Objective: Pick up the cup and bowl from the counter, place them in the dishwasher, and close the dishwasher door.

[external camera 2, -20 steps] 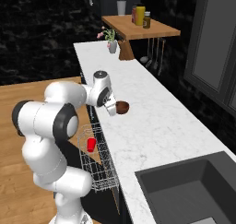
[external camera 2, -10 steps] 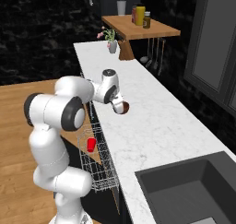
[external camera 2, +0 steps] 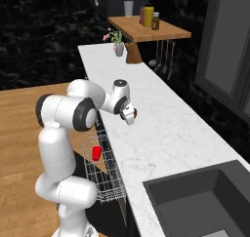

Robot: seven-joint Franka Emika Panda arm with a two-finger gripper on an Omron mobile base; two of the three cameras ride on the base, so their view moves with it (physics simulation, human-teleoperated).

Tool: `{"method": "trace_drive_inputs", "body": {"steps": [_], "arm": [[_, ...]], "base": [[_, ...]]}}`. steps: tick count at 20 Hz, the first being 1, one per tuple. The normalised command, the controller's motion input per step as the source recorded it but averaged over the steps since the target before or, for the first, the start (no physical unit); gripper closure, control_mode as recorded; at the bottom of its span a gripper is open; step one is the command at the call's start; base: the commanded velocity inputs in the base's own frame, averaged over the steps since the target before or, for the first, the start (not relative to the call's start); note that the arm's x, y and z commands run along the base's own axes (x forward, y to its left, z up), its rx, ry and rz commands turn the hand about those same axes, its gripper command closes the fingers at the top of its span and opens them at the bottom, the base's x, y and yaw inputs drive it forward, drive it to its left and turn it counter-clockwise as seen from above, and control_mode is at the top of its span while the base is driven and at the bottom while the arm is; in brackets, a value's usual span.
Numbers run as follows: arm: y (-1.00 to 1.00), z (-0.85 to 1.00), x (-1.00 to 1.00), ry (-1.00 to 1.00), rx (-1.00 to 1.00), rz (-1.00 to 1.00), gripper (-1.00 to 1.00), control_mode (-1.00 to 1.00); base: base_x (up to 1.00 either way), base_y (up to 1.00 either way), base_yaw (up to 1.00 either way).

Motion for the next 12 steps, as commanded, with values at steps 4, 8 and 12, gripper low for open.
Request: {"method": "trace_drive_inputs", "body": {"steps": [4,8,12], "arm": [[-0.03,-0.19,0.35,0.03,0.00,0.00,-1.00,-1.00],[-0.05,-0.18,0.36,0.04,0.00,0.00,-1.00,-1.00],[-0.06,-0.18,0.34,0.04,0.00,0.00,-1.00,-1.00]], "base": [[0.00,0.00,0.00],[0.00,0.00,0.00],[0.00,0.00,0.00]]}}
